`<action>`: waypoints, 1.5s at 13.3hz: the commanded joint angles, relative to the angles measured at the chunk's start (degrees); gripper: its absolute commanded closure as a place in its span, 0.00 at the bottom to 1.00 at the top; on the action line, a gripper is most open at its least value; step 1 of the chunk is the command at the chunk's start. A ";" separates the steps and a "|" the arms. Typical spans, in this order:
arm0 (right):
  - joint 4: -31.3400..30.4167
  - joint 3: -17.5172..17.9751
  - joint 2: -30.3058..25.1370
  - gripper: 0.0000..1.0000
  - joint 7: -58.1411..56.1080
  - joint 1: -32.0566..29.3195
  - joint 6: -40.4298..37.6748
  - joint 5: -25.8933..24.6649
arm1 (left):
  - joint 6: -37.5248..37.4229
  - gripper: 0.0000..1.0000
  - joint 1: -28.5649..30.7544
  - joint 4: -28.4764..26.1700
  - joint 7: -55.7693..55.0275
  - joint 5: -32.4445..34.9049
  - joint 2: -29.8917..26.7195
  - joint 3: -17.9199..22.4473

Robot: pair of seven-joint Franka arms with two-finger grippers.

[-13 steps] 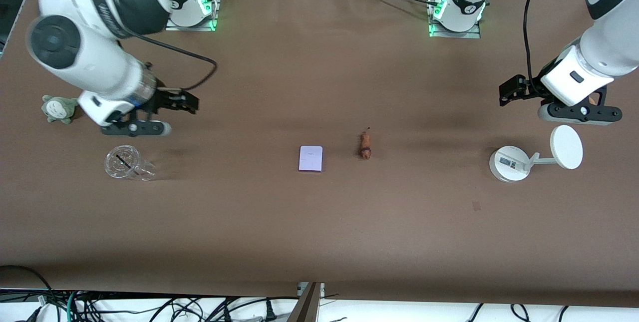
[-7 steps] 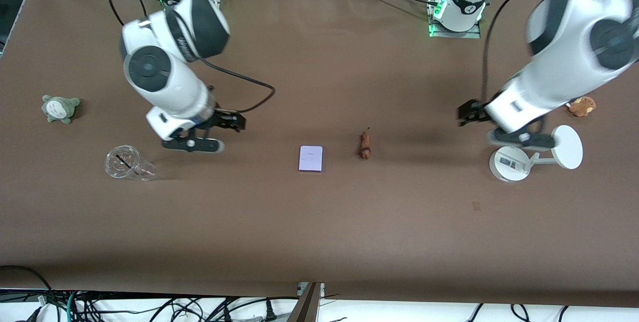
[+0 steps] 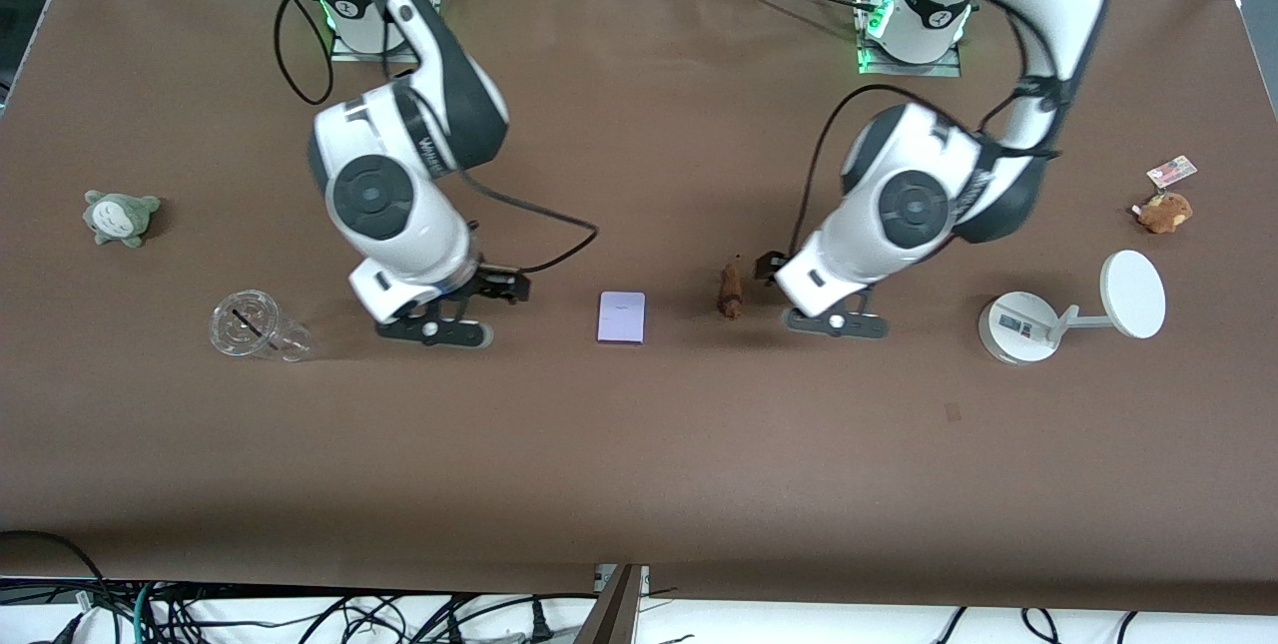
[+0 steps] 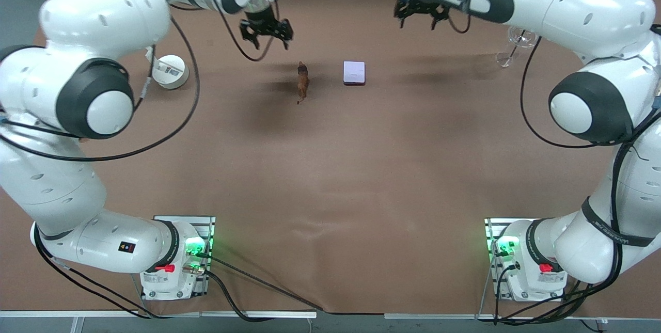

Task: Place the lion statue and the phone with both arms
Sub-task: 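Reach the left gripper toward the lion statue while the right gripper moves out, then close the left gripper on the brown lion statue and lift it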

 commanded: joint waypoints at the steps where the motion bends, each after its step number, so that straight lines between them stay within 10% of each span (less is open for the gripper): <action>1: 0.66 0.20 -3.10 0.00 -6.17 -4.95 -5.52 1.24 | 8.38 0.00 -1.89 -3.56 -0.53 0.01 2.19 0.57; 7: 0.66 -0.68 -8.63 0.00 -11.81 -7.77 -12.98 0.89 | 16.76 0.09 -5.49 -4.10 -2.38 1.32 8.70 0.92; 11: 0.66 -3.31 -14.61 0.00 -11.90 -7.77 -21.07 0.36 | 16.24 0.95 -5.14 -4.01 -2.64 3.53 8.71 0.92; 20: 0.66 -5.17 -16.03 0.00 -12.34 -7.77 -23.64 0.28 | 2.18 1.00 12.15 -2.60 8.59 10.28 1.67 1.98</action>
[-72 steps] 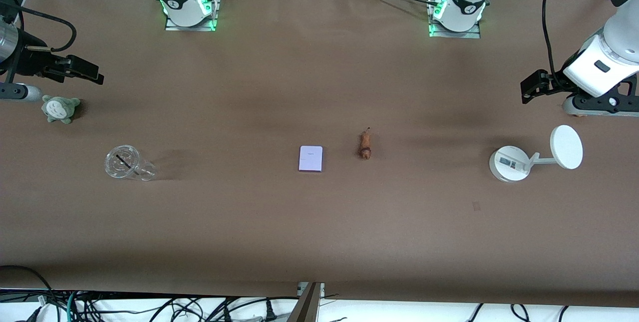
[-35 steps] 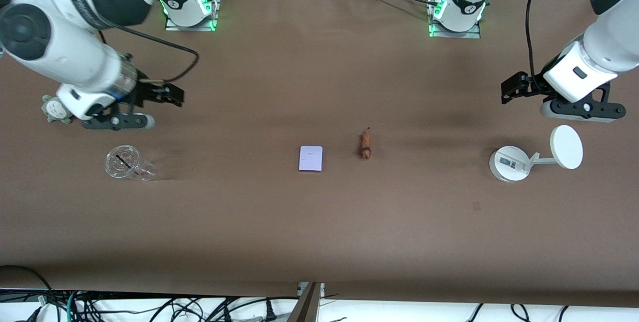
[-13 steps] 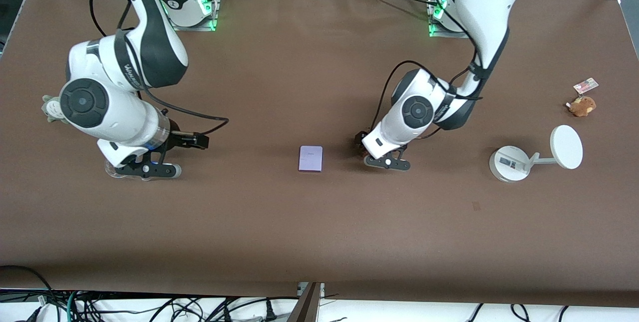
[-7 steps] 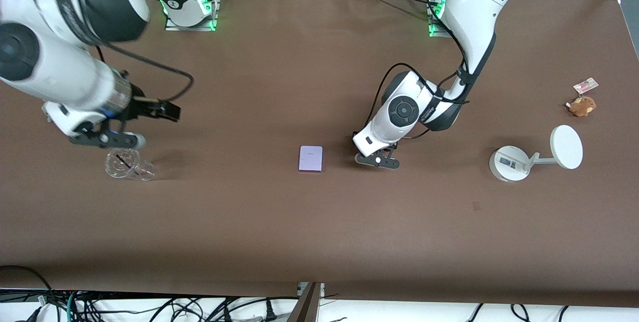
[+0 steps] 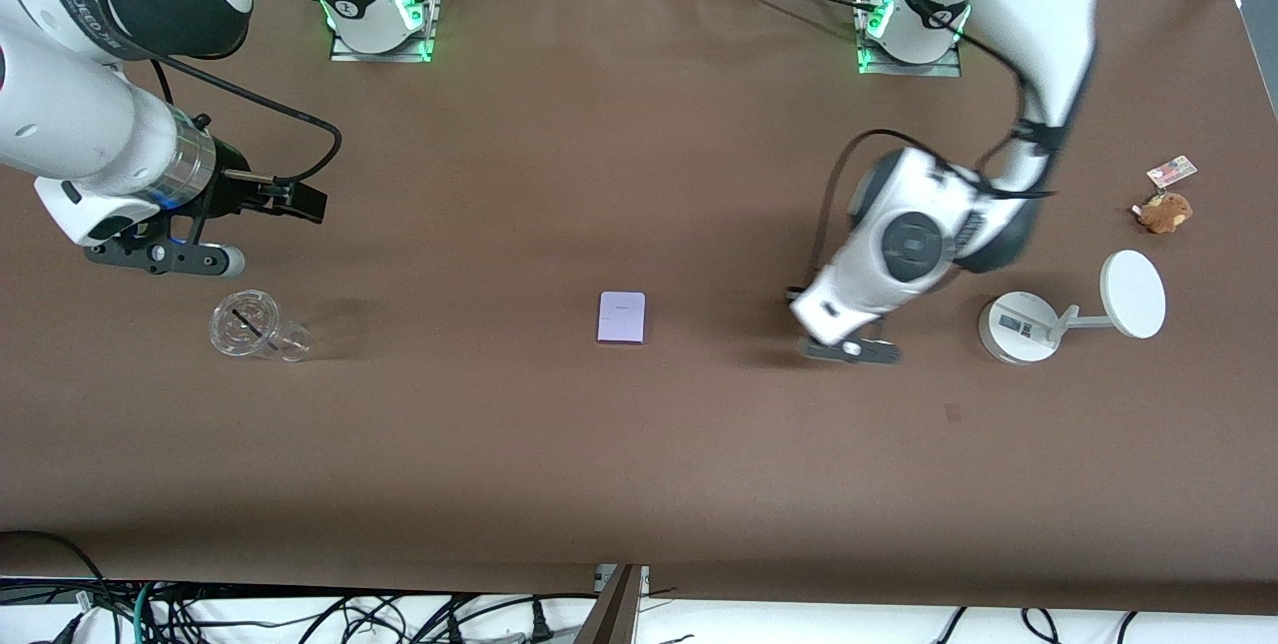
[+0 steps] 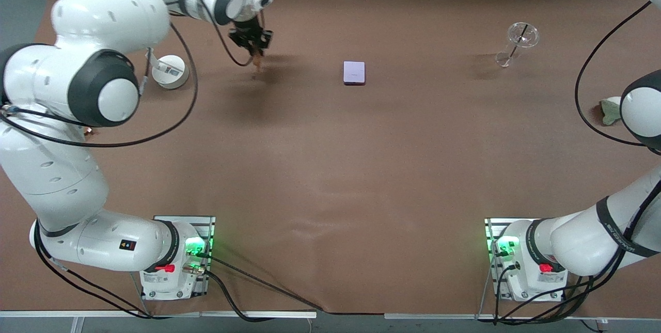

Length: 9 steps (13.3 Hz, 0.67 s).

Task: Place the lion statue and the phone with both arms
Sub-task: 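Set the lion beside the white lamp while the right gripper reaches the phone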

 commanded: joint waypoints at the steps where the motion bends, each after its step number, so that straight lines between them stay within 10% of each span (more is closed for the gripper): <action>1: -0.49 -0.08 -0.75 0.00 -0.83 -0.04 -0.82 0.10 | -0.12 1.00 7.89 -1.37 5.77 4.86 -0.34 -0.80; 9: -0.49 0.71 2.49 0.00 8.91 5.58 6.64 5.17 | 4.35 1.00 12.40 -3.82 6.40 5.32 3.35 -0.71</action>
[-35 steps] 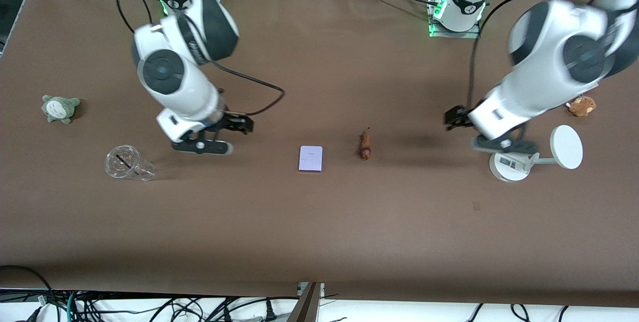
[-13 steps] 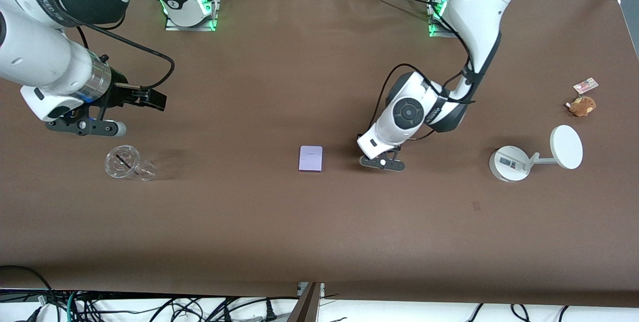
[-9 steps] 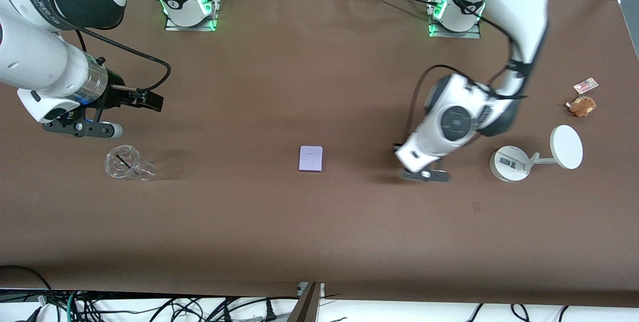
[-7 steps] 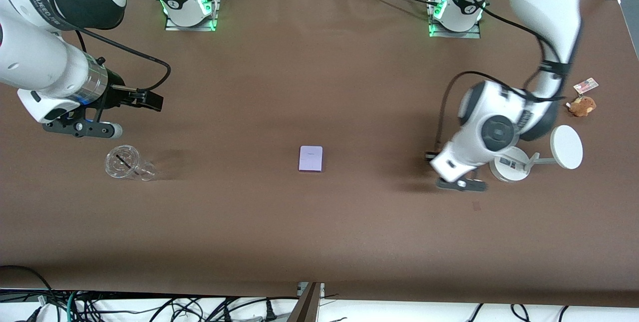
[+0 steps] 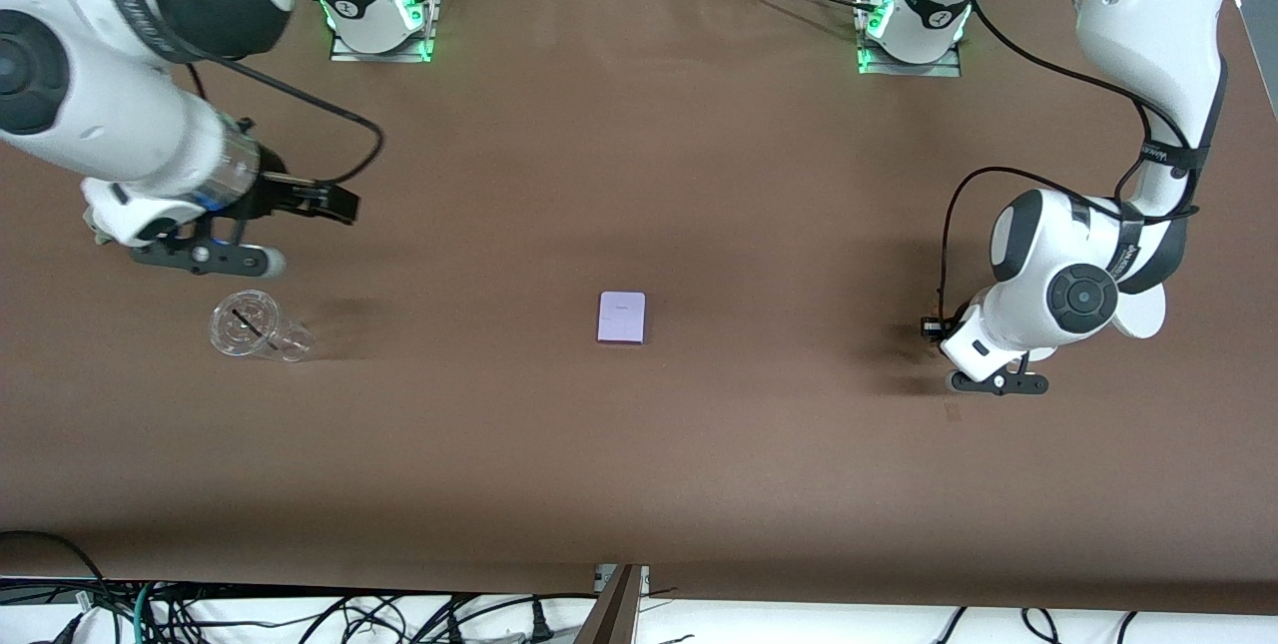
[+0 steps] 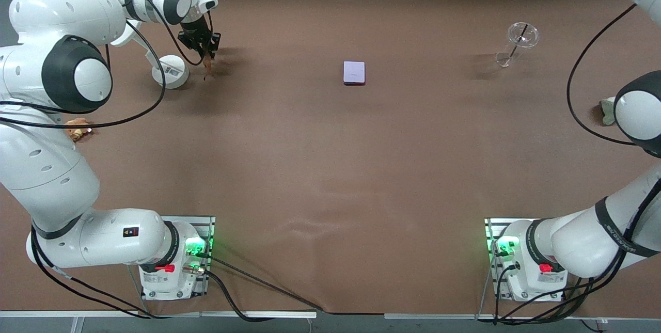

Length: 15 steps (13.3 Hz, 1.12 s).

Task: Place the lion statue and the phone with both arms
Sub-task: 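Set the lion beside the white lamp while the right gripper reaches the phone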

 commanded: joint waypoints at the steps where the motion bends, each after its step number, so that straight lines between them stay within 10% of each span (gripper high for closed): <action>1: -0.24 -0.15 2.26 0.00 4.60 2.11 5.05 4.92 | 3.30 0.94 0.79 -1.92 -0.14 1.90 0.54 -0.73; 2: -0.24 -0.15 3.14 0.00 5.57 3.15 7.86 5.81 | 3.31 0.79 0.97 -1.92 -0.14 3.12 0.55 -0.73; 3: -0.33 -0.15 4.37 0.00 6.97 4.64 10.41 5.82 | 3.22 0.24 0.88 -1.84 -0.23 3.48 0.46 -0.73; 4: -0.33 -0.15 5.86 0.00 8.46 5.70 11.83 5.73 | 2.96 0.00 0.97 -1.49 -0.49 3.49 0.28 -0.73; 15: -0.24 -0.24 22.30 0.00 9.44 14.32 33.71 5.55 | -26.97 0.00 0.70 19.13 -0.32 2.43 -14.39 -2.14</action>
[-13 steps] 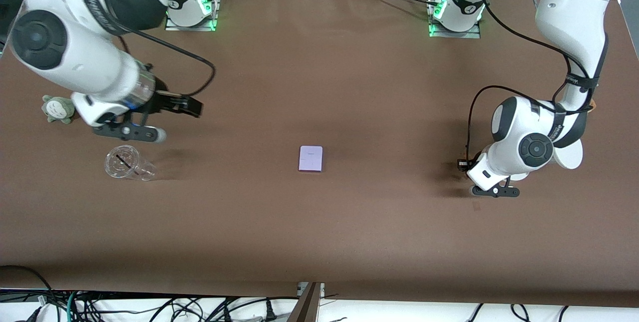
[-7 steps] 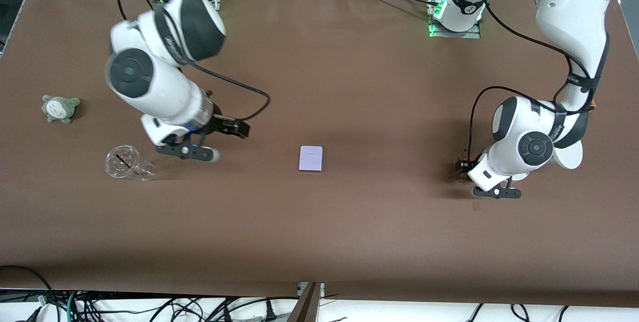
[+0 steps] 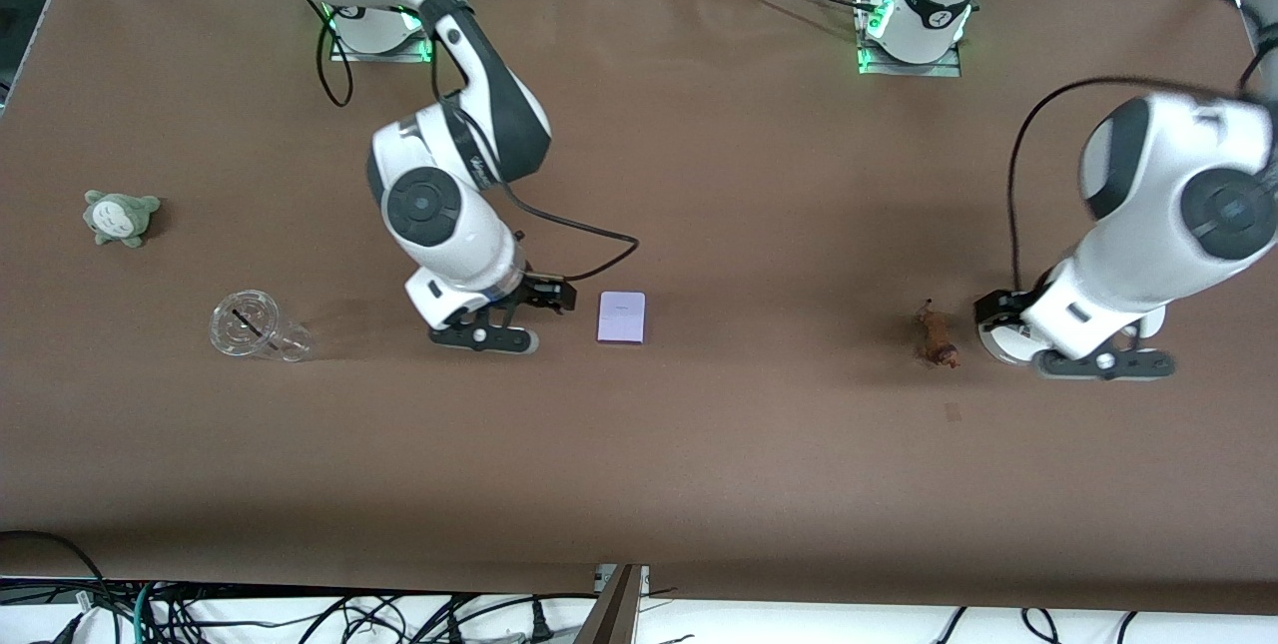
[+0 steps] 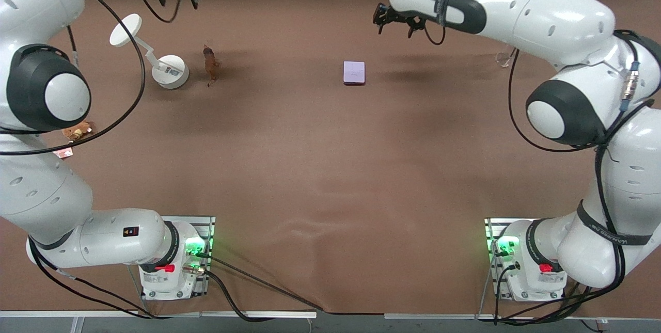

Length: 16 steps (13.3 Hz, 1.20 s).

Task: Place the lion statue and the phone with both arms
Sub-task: 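Grasp the phone with the right gripper while the left gripper withdraws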

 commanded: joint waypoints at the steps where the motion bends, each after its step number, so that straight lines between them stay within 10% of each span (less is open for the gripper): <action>1: 0.45 -0.49 3.25 0.00 0.79 1.95 4.25 0.75 | -11.95 0.00 0.19 9.19 0.42 -0.22 -0.73 -0.70; 8: 5.53 -0.40 12.30 0.00 2.38 6.52 11.39 0.75 | -20.97 0.00 0.80 16.00 4.19 -4.52 -1.43 -0.27; 13: 11.96 -0.49 18.81 0.00 2.11 8.90 11.92 0.04 | -4.48 0.00 -8.06 -8.65 9.30 -9.28 -18.28 12.73; 16: 12.05 -0.58 20.58 0.00 2.20 9.60 14.64 -0.22 | -7.25 0.00 -7.81 -9.32 9.04 -9.19 -18.48 12.30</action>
